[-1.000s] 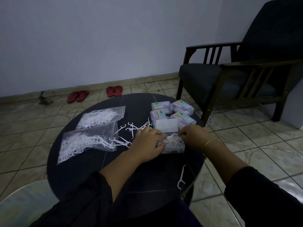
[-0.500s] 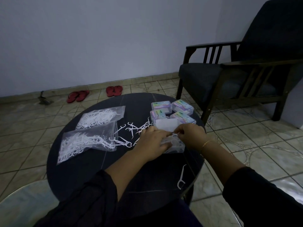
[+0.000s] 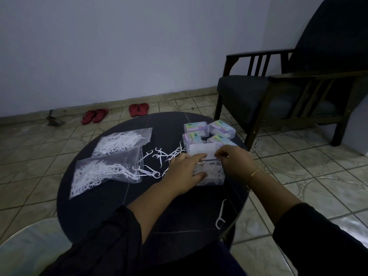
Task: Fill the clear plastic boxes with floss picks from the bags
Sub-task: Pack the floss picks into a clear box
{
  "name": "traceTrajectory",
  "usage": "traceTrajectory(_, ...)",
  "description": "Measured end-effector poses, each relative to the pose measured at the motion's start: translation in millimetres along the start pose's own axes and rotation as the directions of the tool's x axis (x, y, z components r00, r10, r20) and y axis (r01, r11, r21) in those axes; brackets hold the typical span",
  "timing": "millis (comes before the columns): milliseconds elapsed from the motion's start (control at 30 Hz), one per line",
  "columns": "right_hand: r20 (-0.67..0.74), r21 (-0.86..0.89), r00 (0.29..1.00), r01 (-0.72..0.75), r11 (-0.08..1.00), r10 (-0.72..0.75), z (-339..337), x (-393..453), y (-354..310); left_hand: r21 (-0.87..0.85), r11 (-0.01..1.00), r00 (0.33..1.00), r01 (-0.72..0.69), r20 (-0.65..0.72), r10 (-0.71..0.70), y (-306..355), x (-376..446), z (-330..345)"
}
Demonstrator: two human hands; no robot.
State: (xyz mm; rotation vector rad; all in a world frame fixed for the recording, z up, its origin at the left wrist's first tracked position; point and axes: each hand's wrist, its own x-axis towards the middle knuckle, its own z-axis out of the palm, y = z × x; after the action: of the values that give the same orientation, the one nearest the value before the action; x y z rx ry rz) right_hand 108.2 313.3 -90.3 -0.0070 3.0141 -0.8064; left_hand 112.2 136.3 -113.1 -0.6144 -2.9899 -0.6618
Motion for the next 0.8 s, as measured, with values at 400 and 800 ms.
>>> traceTrajectory(400, 0.056, -0.119, 0.998, 0.042, 0.992, -0.035, 0, -2, -4, 0.024, 0.997, 0.993, -0.07, -0.092, 0.072, -7, -2, -4)
traceTrajectory(800, 0.048, -0.148, 0.987, 0.156, 0.977, -0.151, -5, -7, -5, 0.154, 0.987, 0.987, -0.055, -0.141, 0.077, -7, -3, -3)
